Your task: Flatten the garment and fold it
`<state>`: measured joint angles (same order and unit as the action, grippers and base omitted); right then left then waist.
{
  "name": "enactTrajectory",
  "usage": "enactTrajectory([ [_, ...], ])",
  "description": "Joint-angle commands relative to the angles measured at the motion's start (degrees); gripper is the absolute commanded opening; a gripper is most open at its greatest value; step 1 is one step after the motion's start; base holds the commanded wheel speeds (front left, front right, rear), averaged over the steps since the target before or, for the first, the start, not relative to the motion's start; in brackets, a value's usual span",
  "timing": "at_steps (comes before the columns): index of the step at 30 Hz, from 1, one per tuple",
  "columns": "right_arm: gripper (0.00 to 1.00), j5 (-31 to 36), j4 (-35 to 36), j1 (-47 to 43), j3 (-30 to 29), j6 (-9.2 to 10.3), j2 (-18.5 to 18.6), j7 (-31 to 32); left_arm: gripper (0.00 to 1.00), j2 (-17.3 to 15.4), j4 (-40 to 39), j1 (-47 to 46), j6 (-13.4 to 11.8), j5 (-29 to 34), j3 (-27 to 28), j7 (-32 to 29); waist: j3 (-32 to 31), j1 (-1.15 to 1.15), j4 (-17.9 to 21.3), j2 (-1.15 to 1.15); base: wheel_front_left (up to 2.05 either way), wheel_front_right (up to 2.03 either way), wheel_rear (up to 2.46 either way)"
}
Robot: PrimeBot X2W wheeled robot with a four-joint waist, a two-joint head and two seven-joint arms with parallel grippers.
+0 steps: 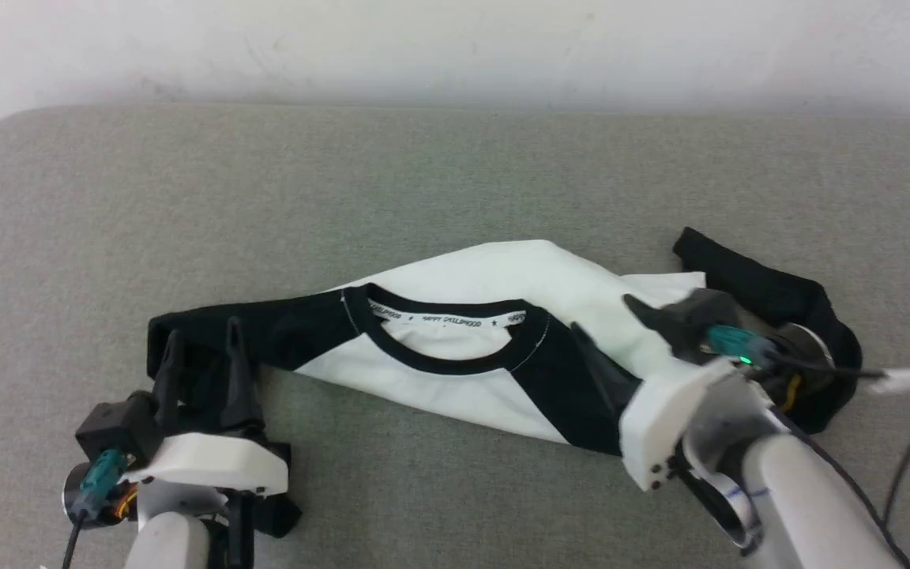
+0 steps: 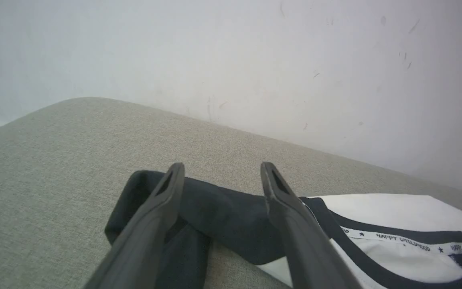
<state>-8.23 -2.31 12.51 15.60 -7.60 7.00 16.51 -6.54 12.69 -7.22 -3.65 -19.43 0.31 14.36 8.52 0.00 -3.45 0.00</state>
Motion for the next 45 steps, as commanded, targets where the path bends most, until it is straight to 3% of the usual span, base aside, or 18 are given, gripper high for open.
enactTrajectory([
  [1, 1.00, -1.10, -2.27, 2.89, 2.21, 0.11, 0.42, 1.14, 1.00, 0.75, -1.42, 0.76, 0.14, 1.30, -0.48, 0.52, 0.77, 0.00, -1.31, 0.00, 0.00, 0.00, 0.00],
  [10, 1.00, -4.55, -14.01, 13.13, 9.92, 0.11, 3.06, 9.61, 1.00, 2.98, -6.18, 1.16, 1.00, 4.98, -1.03, 0.62, 2.86, 0.00, -4.84, 0.00, 0.00, 0.00, 0.00],
  [11, 0.83, -5.12, -14.69, 13.69, 10.57, 0.11, 3.38, 10.48, 1.00, 3.09, -6.08, 1.10, 1.02, 5.05, -0.94, 0.62, 2.96, 0.00, -5.09, 0.00, 0.00, 0.00, 0.00],
  [12, 0.46, -5.74, -15.13, 14.11, 11.21, 0.11, 3.71, 11.16, 1.00, 3.18, -5.95, 1.07, 1.09, 5.05, -0.85, 0.62, 3.02, 0.00, -5.32, 0.00, 0.00, 0.00, 0.00],
  [14, 0.05, -7.07, -15.37, 14.52, 12.16, 0.11, 4.23, 11.98, 1.00, 3.32, -5.75, 1.10, 1.19, 5.02, -0.59, 0.62, 3.05, 0.00, -5.58, 0.00, 0.00, 0.00, 0.00],
  [15, 0.00, -7.46, -15.19, 14.64, 12.60, 0.11, 4.59, 12.13, 1.00, 3.37, -5.59, 1.15, 1.20, 5.04, -0.47, 0.62, 3.02, 0.00, -5.64, 0.00, 0.00, 0.00, 0.00],
  [21, 0.00, -10.95, -11.18, 13.23, 15.59, 0.11, 5.97, 11.57, 1.00, 3.55, -4.83, 2.16, 1.23, 5.16, 0.41, 0.63, 1.52, 0.00, -4.88, 0.00, 0.00, 0.00, 0.00],
  [25, 0.00, -17.04, -4.45, 10.63, 21.43, 0.11, 8.64, 13.54, 1.00, 3.59, -4.83, 2.91, 1.05, 5.68, 0.76, 0.63, -0.29, 0.00, -3.91, 0.00, 0.00, 0.00, 0.00],
  [29, 0.00, -24.65, 4.41, 8.37, 29.48, 0.11, 16.64, 19.20, 1.00, 3.61, -4.94, 3.78, 0.81, 6.00, 1.19, 0.63, -1.82, 0.00, -2.55, 0.00, 0.00, 0.00, 0.00],
  [32, 0.00, -26.77, 7.42, 6.02, 31.08, 0.11, 22.66, 24.38, 1.00, 3.62, -5.08, 4.33, 0.75, 6.23, 1.39, 0.63, -2.62, 0.00, -1.65, 0.00, 0.00, 0.00, 0.00],
  [34, 0.00, -27.55, 7.79, 3.83, 30.23, 0.11, 24.81, 27.02, 1.00, 3.62, -5.27, 4.67, 0.72, 6.36, 1.54, 0.63, -2.95, 0.00, -1.12, 0.00, 0.00, 0.00, 0.00],
  [35, 0.33, -27.22, 7.85, 2.86, 29.59, 0.11, 25.49, 27.64, 1.00, 3.62, -5.33, 4.77, 0.76, 6.40, 1.51, 0.63, -3.01, 0.00, -1.00, 0.00, 0.00, 0.00, 0.00],
  [36, 1.00, -27.02, 7.60, 1.66, 28.88, 0.11, 25.85, 28.38, 1.00, 3.62, -5.37, 4.84, 0.78, 6.45, 1.48, 0.63, -3.07, 0.00, -0.89, 0.00, 0.00, 0.00, 0.00],
  [41, 1.00, -25.78, 7.06, -4.06, 21.15, 0.11, 22.67, 27.23, 1.00, 3.63, -5.13, 5.18, 1.06, 6.64, 0.87, 0.63, -3.48, 0.00, -0.70, 0.00, 0.00, 0.00, 0.00],
  [45, 1.00, -21.13, 8.19, -8.11, 12.36, 0.11, 17.69, 19.68, 1.00, 3.62, -4.57, 5.16, 1.87, 7.09, -0.81, 0.50, -3.93, 0.00, -0.99, 0.00, 0.00, 0.00, 0.00],
])
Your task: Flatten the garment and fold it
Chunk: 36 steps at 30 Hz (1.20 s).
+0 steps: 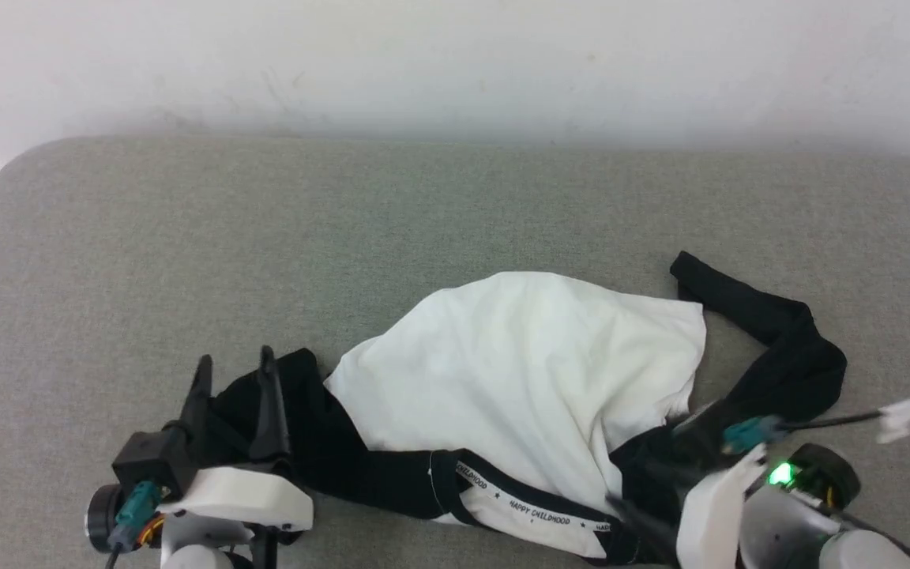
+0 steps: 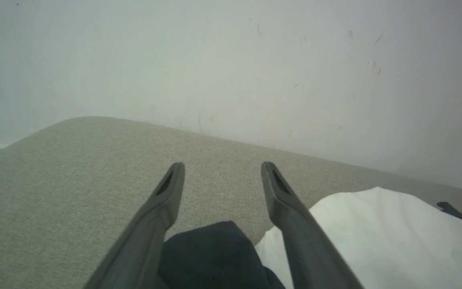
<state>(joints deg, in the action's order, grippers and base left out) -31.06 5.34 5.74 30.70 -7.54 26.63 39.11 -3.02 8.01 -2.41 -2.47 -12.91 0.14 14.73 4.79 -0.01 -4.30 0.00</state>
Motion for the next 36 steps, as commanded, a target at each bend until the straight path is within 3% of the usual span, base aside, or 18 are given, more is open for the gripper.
enactTrajectory([
  [1, 1.00, 3.06, 0.66, -2.48, -5.27, 0.05, -3.61, -5.36, 1.00, 0.03, 0.25, 0.24, 1.16, 0.72, -1.31, -0.20, -0.30, 0.01, -0.19, 0.00, 0.00, 0.00, 0.00],
  [7, 1.00, 9.88, 1.21, -7.41, -13.98, 0.05, -10.63, -14.51, 1.00, -0.58, 0.95, -0.44, 5.02, 1.20, -5.98, -4.45, -0.90, 0.01, 0.05, 0.00, 0.00, 0.00, 0.00],
  [13, 1.00, 14.62, 1.72, -10.41, -18.83, 0.05, -16.02, -18.73, 1.00, -3.34, 0.73, -0.87, 9.07, 0.74, -14.46, -16.06, -1.22, 0.01, 0.99, 0.00, 0.00, 0.00, 0.00],
  [18, 1.00, 16.78, 2.36, -10.71, -20.63, 0.05, -18.46, -19.66, 1.00, -4.74, -0.38, -1.99, 9.73, -0.86, -21.25, -27.63, -1.02, 0.01, 1.75, 0.00, 0.00, 0.00, 0.00],
  [27, 1.00, 17.32, 2.54, -10.27, -20.41, 0.05, -19.26, -19.66, 1.00, -6.96, 0.80, -4.19, 9.14, 0.17, -25.15, -40.12, -0.57, 0.01, 2.79, 0.00, 0.00, 0.00, 0.00],
  [28, 1.00, 17.34, 2.53, -10.25, -20.46, 0.05, -19.34, -19.72, 0.39, -7.25, 0.62, -4.37, 9.16, 0.49, -25.52, -40.71, -0.56, 0.01, 2.88, 0.00, 0.00, 0.00, 0.00],
  [29, 1.00, 17.37, 2.51, -10.24, -20.46, 0.05, -19.40, -19.76, 0.00, -7.50, 0.36, -4.50, 9.19, 0.68, -25.82, -40.92, -0.58, 0.01, 2.95, 0.00, 0.00, 0.00, 0.00],
  [36, 1.00, 17.43, 2.33, -10.54, -21.06, 0.05, -19.87, -19.90, 0.00, -8.79, -0.99, -3.26, 9.46, -0.53, -27.40, -41.90, -0.81, 0.01, 2.47, 0.00, 0.00, 0.00, 0.00],
])
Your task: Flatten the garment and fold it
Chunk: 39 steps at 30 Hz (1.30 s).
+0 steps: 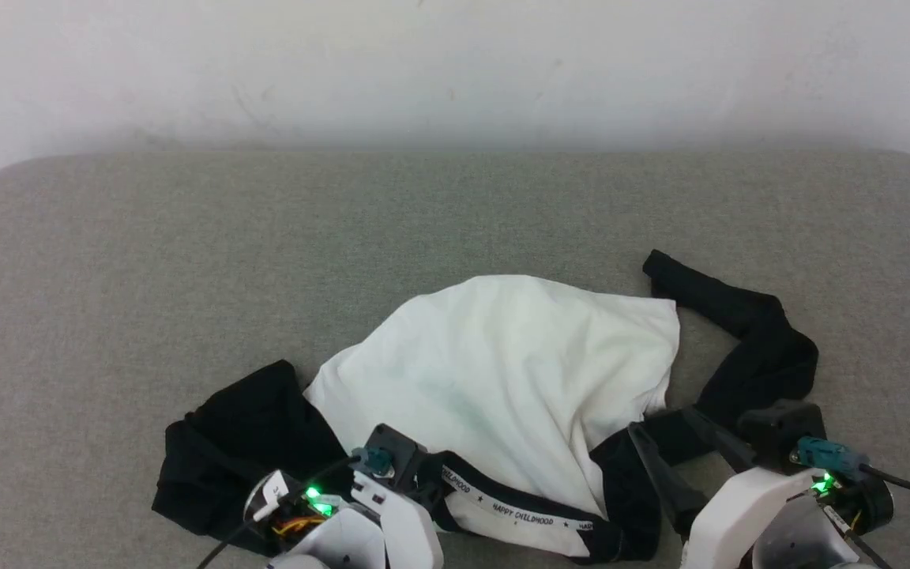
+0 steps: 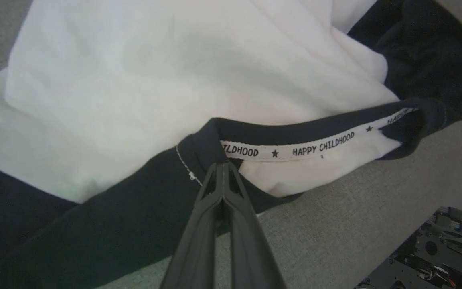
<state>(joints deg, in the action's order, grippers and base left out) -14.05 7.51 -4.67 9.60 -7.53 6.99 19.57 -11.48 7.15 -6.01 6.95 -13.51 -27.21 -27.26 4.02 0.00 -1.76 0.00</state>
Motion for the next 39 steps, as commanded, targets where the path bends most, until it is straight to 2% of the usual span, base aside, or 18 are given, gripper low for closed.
enactTrajectory([
  [1, 1.00, 0.39, 0.14, -0.20, -0.03, 0.04, -0.32, -0.36, 0.00, -0.29, -0.34, 0.75, 0.09, -0.50, -0.36, -0.13, -0.15, 0.00, -0.23, 0.00, 0.00, 0.00, 0.00],
  [7, 1.00, 0.26, 0.15, -0.59, -0.38, 0.04, -0.69, -0.25, 0.00, -1.75, -4.28, 4.46, 0.27, -3.63, -1.93, -2.74, -0.85, 0.00, -1.23, 0.00, 0.00, 0.00, 0.00],
  [9, 1.00, 0.10, 0.15, -0.65, -0.38, 0.04, -0.83, -0.29, 0.00, -2.20, -6.36, 5.40, -0.08, -3.93, -1.48, -1.91, -0.94, 0.00, -1.52, 0.00, 0.00, 0.00, 0.00],
  [10, 1.00, 0.10, 0.15, -0.68, -0.49, 0.04, -0.88, -0.33, 0.16, -2.22, -7.29, 5.41, -0.55, -3.71, -1.03, -0.76, -0.95, 0.00, -1.76, 0.00, 0.00, 0.00, 0.00],
  [11, 1.00, 0.09, 0.16, -0.70, -0.57, 0.04, -0.91, -0.36, 0.95, -2.09, -7.83, 5.29, -1.06, -3.50, -0.62, 0.28, -0.96, 0.00, -1.96, 0.00, 0.00, 0.00, 0.00],
  [12, 1.00, 0.09, 0.15, -0.71, -0.62, 0.04, -0.94, -0.36, 1.00, -2.02, -7.98, 5.01, -1.44, -3.16, -0.43, 0.96, -0.96, 0.00, -2.11, 0.00, 0.00, 0.00, 0.00],
  [20, 1.00, 0.28, 0.18, 0.12, -0.05, 0.04, -1.24, -0.33, 1.00, 0.43, -2.11, -1.76, -2.74, -0.65, -1.26, 2.06, -0.15, 0.00, -2.07, 0.00, 0.00, 0.00, 0.00],
  [30, 1.00, 0.03, -0.30, 0.72, 0.38, 0.04, -1.29, -0.75, 1.00, -0.16, 8.17, -11.23, -1.29, 1.49, -4.84, -7.74, 1.43, 0.00, -0.50, 0.00, 0.00, 0.00, 0.00],
  [31, 1.00, 0.03, -0.34, 0.76, 0.38, 0.04, -1.32, -0.77, 0.94, -0.31, 8.36, -11.73, -1.01, 1.28, -5.33, -8.63, 1.54, 0.00, -0.44, 0.00, 0.00, 0.00, 0.00],
  [32, 1.00, 0.04, -0.36, 0.81, 0.38, 0.04, -1.35, -0.80, 0.46, -0.50, 8.40, -12.18, -0.74, 1.08, -5.90, -9.37, 1.62, 0.00, -0.41, 0.00, 0.00, 0.00, 0.00],
  [33, 1.00, 0.07, -0.38, 0.84, 0.36, 0.04, -1.38, -0.84, 0.09, -0.75, 8.36, -12.58, -0.50, 0.93, -6.57, -10.05, 1.70, 0.00, -0.41, 0.00, 0.00, 0.00, 0.00],
  [34, 1.00, 0.08, -0.40, 0.87, 0.31, 0.04, -1.41, -0.87, 0.00, -1.02, 8.21, -12.91, -0.30, 0.73, -7.21, -10.55, 1.75, 0.00, -0.44, 0.00, 0.00, 0.00, 0.00],
  [39, 1.00, 0.03, -0.53, 0.95, 0.32, 0.04, -1.55, -0.89, 0.00, -2.33, 5.55, -12.75, 0.21, -0.91, -9.62, -10.46, 1.64, 0.00, -0.71, 0.00, 0.00, 0.00, 0.00],
])
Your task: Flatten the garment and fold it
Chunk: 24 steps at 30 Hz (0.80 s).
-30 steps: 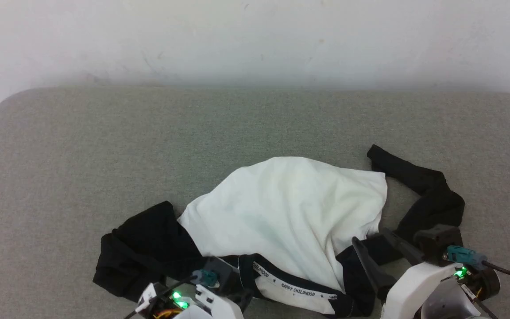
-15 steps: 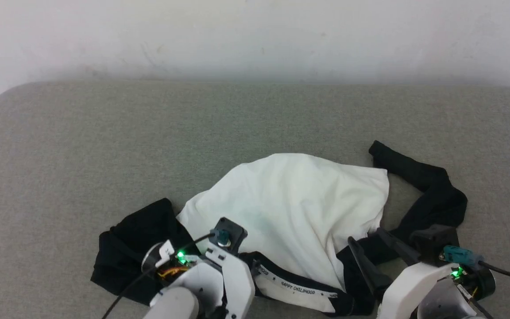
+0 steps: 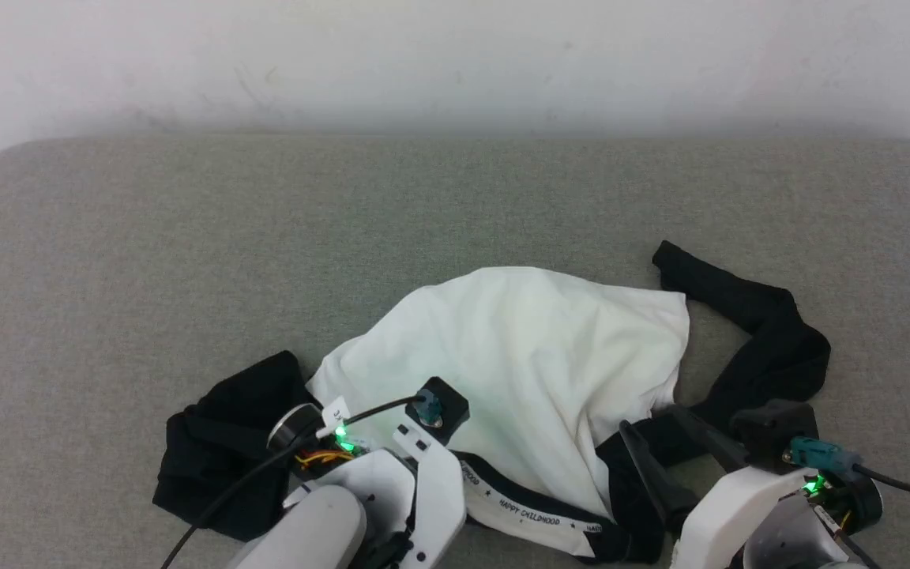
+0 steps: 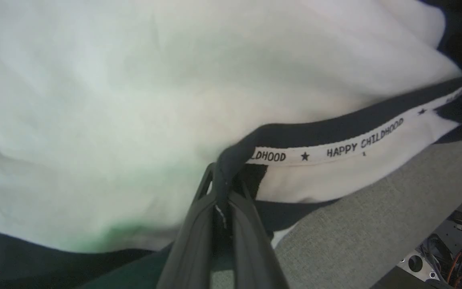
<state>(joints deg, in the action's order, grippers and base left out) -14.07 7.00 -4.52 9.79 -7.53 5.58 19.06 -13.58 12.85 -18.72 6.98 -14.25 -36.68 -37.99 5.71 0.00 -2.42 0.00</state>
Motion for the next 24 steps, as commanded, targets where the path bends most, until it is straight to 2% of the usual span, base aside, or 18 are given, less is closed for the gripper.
enactTrajectory([
  [1, 1.00, 0.03, -0.02, 0.80, 0.09, 0.04, -0.13, -0.38, 0.00, -0.51, -1.24, 0.49, 0.22, -0.59, -0.47, 0.65, -0.12, 0.00, -0.11, 0.00, 0.00, 0.00, 0.00],
  [6, 1.00, 0.03, 0.20, 0.44, -0.33, 0.04, -0.09, -0.40, 0.00, -3.19, -9.75, 6.60, 0.27, -3.09, -1.81, 1.63, -0.46, 0.00, -0.38, 0.00, 0.00, 0.00, 0.00],
  [9, 1.00, 0.13, 0.34, 0.01, -0.70, 0.04, -0.14, -0.34, 0.00, -5.69, -15.14, 12.28, -1.10, -4.71, -1.35, 0.50, -0.53, 0.00, -0.63, 0.00, 0.00, 0.00, 0.00],
  [10, 1.00, 0.13, 0.29, -0.13, -0.76, 0.04, -0.17, -0.24, 0.04, -6.35, -16.56, 14.35, -1.87, -5.54, -1.02, -0.15, -0.55, 0.00, -0.71, 0.00, 0.00, 0.00, 0.00],
  [11, 1.00, 0.10, 0.26, -0.23, -0.80, 0.04, -0.20, -0.13, 0.61, -6.88, -17.78, 16.32, -2.62, -6.41, -0.74, -0.87, -0.55, 0.00, -0.81, 0.00, 0.00, 0.00, 0.00],
  [12, 1.00, 0.07, 0.24, -0.34, -0.91, 0.04, -0.22, -0.07, 1.00, -7.32, -18.86, 18.13, -3.30, -7.32, -0.48, -1.59, -0.57, 0.00, -0.99, 0.00, 0.00, 0.00, 0.00],
  [18, 1.00, 0.11, 0.21, -0.42, -0.89, 0.04, -0.30, 0.68, 1.00, -8.59, -22.81, 24.13, -9.02, -9.56, 3.10, -2.50, -1.07, 0.00, -1.35, 0.00, 0.00, 0.00, 0.00],
  [22, 1.00, 0.44, 0.27, -0.65, -1.75, 0.04, -0.37, 0.50, 1.00, -6.96, -26.37, 25.51, -13.41, -10.41, 7.94, 3.05, -1.79, 0.00, -0.91, 0.00, 0.00, 0.00, 0.00],
  [24, 1.00, 0.59, 0.23, -0.83, -2.11, 0.04, -0.44, 0.45, 1.00, -6.71, -26.98, 25.31, -14.13, -9.86, 9.06, 5.39, -1.94, 0.00, -0.82, 0.00, 0.00, 0.00, 0.00],
])
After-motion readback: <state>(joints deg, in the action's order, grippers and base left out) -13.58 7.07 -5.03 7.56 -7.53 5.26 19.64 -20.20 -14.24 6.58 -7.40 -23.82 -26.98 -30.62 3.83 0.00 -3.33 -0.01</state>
